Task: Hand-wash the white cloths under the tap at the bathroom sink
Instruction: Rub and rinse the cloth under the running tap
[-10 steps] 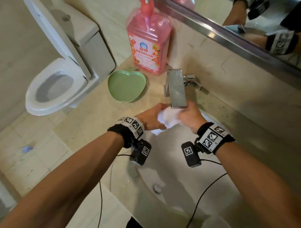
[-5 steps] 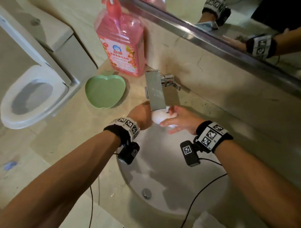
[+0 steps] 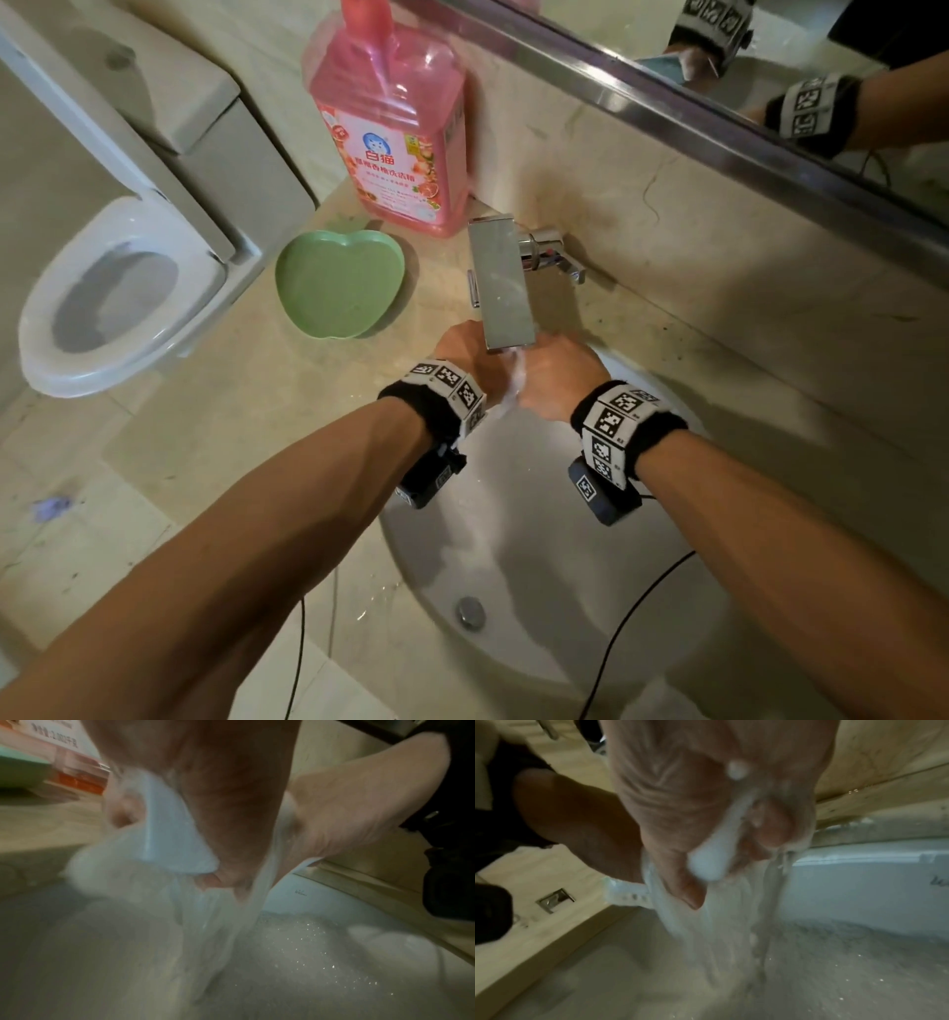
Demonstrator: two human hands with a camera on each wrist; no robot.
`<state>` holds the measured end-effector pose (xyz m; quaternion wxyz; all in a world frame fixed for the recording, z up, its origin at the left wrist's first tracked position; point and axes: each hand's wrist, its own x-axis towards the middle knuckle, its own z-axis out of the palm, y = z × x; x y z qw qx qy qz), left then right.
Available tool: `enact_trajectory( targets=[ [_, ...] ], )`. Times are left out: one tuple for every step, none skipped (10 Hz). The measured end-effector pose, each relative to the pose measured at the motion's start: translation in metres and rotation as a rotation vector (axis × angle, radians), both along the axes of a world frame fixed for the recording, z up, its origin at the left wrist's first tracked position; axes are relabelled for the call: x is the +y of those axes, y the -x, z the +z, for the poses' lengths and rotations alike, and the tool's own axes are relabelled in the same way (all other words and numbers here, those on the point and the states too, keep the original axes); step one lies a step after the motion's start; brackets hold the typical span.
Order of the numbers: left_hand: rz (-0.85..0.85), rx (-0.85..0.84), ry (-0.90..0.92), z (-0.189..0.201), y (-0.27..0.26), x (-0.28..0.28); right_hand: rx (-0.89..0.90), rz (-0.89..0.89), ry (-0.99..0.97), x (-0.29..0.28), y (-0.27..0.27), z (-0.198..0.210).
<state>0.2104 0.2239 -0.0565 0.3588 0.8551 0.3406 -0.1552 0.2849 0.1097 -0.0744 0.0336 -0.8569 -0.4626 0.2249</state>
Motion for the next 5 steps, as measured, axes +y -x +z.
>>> enact_trajectory(
  targets=[
    [-0.036,0.074,-0.014,-0.002,-0.001,0.0,-0.069,0.056,0.017,-0.003,-0.003,-0.003],
    [-0.255,0.066,-0.056,0.001,-0.005,-0.001,-0.089,0.098,0.023,-0.005,-0.005,-0.004],
    [-0.327,0.051,-0.019,0.007,-0.009,-0.002,0.055,-0.046,-0.022,-0.008,-0.008,-0.004],
    [-0.354,0.052,0.034,0.005,-0.006,0.003,0.23,-0.128,-0.07,-0.007,-0.012,0.001],
    [-0.243,0.081,0.08,0.0,0.005,0.014,0.301,-0.095,-0.081,-0.005,-0.012,0.013]
  ],
)
